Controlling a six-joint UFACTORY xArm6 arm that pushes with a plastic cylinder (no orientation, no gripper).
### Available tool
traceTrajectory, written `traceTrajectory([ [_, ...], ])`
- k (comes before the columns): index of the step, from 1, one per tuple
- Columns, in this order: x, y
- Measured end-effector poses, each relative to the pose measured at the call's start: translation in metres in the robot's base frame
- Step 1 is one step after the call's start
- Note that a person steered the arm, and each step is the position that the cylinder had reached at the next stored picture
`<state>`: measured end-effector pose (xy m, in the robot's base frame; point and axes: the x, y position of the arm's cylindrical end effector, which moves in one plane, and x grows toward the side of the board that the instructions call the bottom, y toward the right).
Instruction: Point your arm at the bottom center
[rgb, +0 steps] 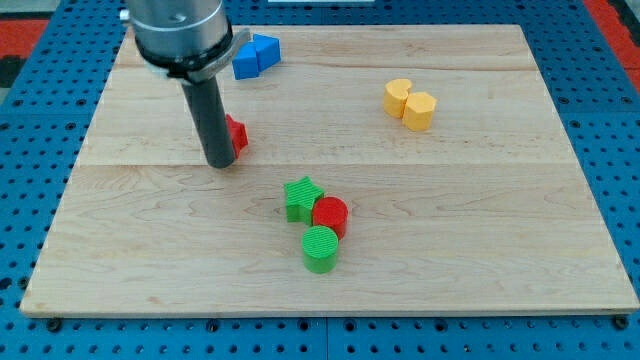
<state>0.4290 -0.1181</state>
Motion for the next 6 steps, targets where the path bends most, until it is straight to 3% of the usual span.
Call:
traceTrajectory([
  [1,-0.017,-0.039],
  [2,-0.008,0.006],
  [4,-0.002,0.194],
  [5,0.064,0.268],
  [6,0.101,0.218],
])
